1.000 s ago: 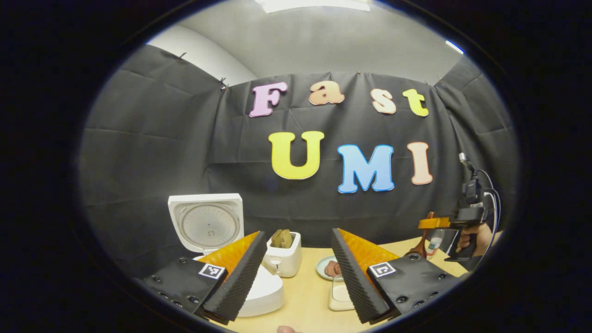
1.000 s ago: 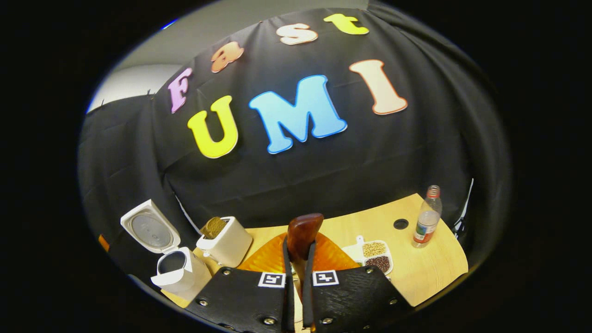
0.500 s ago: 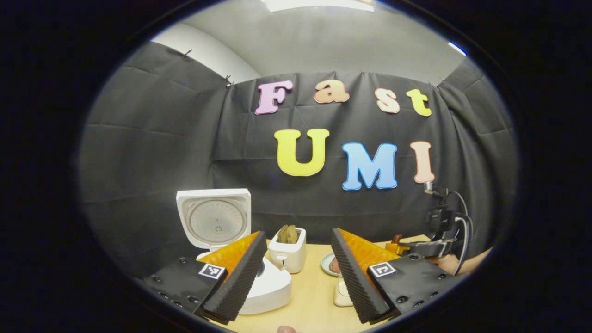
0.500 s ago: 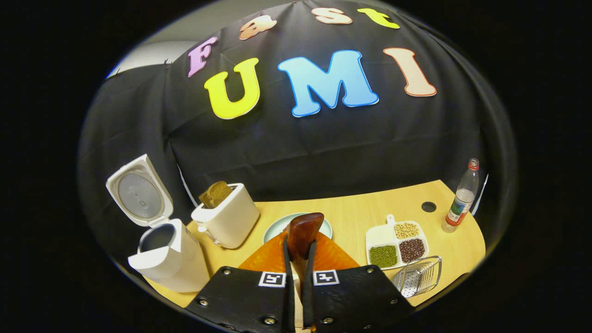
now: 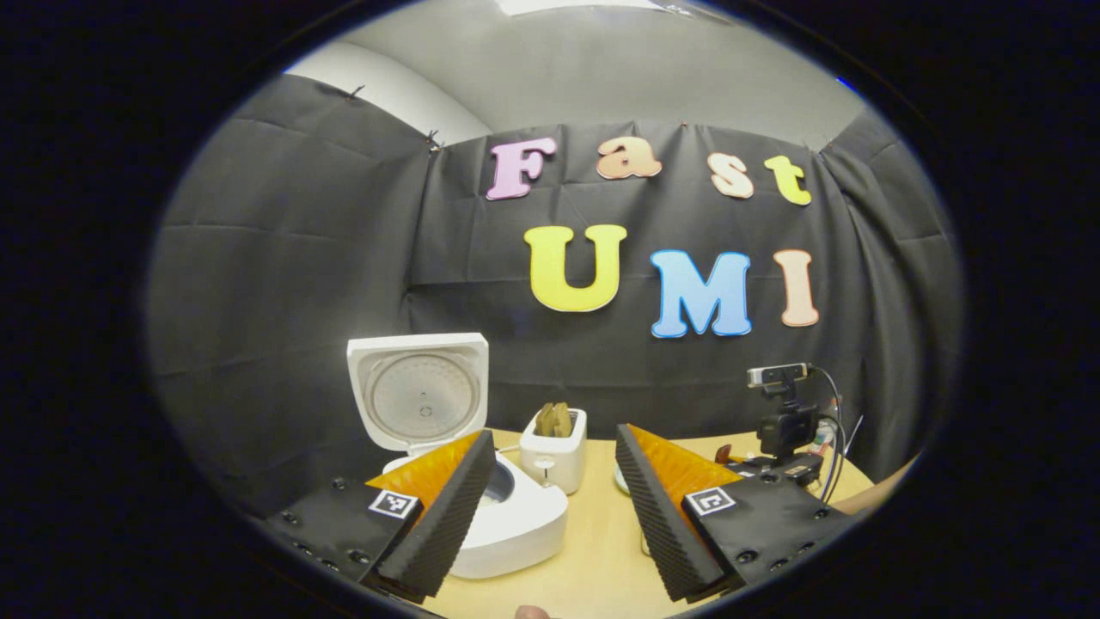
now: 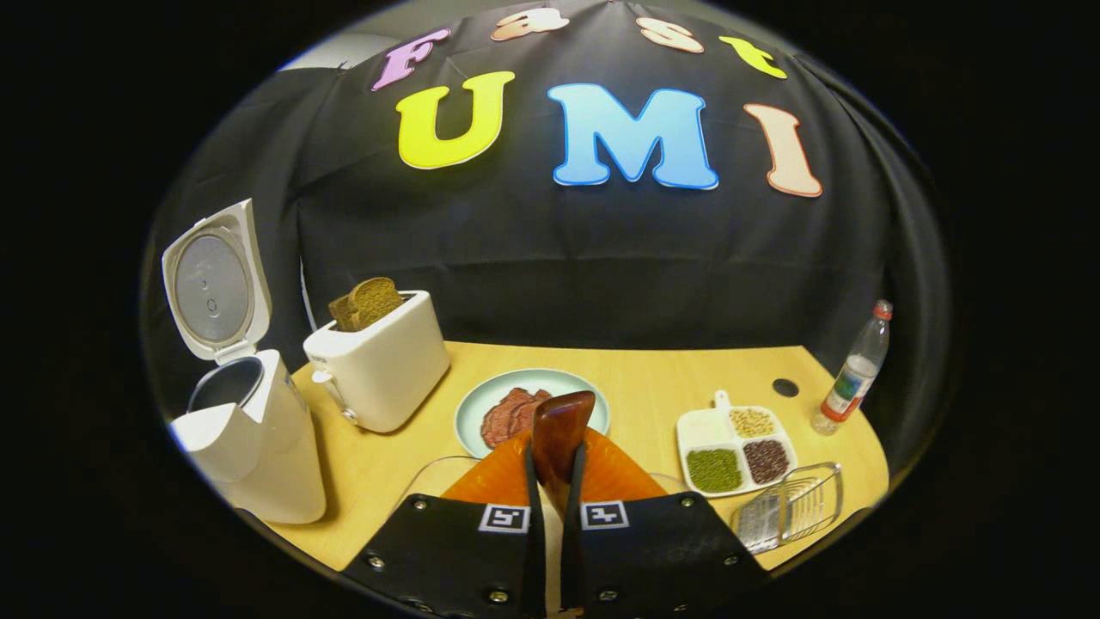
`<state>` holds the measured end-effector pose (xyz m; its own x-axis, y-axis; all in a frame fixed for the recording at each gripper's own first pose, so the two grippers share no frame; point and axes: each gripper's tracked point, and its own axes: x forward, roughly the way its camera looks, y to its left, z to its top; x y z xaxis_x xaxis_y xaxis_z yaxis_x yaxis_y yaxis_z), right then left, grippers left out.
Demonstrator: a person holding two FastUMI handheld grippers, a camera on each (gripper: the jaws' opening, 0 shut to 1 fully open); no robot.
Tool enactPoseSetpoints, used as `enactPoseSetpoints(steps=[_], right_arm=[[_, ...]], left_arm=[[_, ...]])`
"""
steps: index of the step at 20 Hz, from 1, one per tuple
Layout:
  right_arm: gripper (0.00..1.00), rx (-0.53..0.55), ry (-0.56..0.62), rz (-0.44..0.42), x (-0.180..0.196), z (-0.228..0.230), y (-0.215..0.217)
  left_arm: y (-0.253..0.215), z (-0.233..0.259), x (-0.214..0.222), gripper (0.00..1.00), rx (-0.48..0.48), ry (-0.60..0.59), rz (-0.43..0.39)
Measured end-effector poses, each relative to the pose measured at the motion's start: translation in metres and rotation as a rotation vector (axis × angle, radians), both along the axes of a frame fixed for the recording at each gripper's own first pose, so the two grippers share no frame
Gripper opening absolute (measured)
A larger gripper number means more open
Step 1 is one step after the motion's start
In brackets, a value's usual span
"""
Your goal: Close the left gripper, press the button to open the rice cooker; take a wooden spoon from the chopstick holder with the right hand, scoop a spoonful of rice and pour it into the rice cooker, then put the wooden spoon back into the chopstick holder.
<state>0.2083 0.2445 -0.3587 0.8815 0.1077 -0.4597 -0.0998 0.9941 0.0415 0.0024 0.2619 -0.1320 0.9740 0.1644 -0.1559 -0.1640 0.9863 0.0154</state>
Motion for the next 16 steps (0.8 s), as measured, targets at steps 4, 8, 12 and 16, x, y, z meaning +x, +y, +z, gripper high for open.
enactPoseSetpoints(steps=[4, 8, 12, 16], right_arm=[[0.07, 0.186, 0.072, -0.005, -0.007, -0.006, 0.027], [0.07, 0.415, 0.136, -0.064, -0.009, -0.006, 0.007], [0.07, 0.654, 0.153, -0.188, -0.01, 0.0, -0.04], [0.07, 0.785, 0.141, -0.264, -0.01, 0.013, -0.075]], left_arm=[[0.012, -0.003, 0.0, 0.98, -0.003, 0.009, 0.017], [0.018, -0.004, 0.002, 0.97, -0.003, 0.012, 0.019], [0.015, -0.001, 0.009, 0.97, 0.012, 0.009, 0.003], [0.005, 0.003, 0.017, 0.97, 0.008, 0.002, -0.021]])
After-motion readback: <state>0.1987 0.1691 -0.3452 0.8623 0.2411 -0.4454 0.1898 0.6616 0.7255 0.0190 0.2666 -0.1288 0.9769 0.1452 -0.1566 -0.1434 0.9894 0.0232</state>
